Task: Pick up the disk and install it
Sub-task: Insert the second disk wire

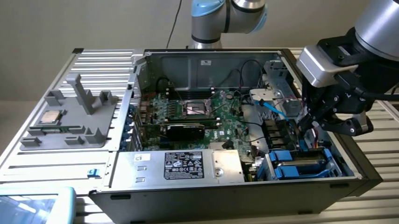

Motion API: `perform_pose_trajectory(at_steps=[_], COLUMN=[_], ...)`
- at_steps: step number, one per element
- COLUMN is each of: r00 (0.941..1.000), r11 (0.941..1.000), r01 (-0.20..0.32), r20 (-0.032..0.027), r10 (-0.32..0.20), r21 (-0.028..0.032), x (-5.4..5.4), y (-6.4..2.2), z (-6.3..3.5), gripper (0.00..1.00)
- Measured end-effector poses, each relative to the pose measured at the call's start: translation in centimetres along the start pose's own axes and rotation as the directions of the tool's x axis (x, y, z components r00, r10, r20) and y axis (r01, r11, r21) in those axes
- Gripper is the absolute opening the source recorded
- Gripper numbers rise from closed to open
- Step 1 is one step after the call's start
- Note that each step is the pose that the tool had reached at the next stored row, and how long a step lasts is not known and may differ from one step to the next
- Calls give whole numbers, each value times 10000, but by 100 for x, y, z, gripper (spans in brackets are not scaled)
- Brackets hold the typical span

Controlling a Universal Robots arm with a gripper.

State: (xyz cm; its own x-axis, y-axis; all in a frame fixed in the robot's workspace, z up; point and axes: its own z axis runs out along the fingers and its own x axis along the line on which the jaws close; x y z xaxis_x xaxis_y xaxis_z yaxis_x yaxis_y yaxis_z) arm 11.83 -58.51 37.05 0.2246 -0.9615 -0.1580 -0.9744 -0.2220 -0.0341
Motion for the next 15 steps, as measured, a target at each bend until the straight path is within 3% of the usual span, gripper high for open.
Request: perform_pose_trajectory(at_steps=[4, 9, 15], r00=[9974, 9874, 9720], r11=[9974, 9872, 9718], r01=[717, 1582, 2352], r20=[23, 57, 43], r10=[-717, -1581, -2351], r21=[-95, -203, -176], x=[0, 1, 1], y=[0, 1, -1], z=[0, -1, 1], gripper=[11, 11, 11])
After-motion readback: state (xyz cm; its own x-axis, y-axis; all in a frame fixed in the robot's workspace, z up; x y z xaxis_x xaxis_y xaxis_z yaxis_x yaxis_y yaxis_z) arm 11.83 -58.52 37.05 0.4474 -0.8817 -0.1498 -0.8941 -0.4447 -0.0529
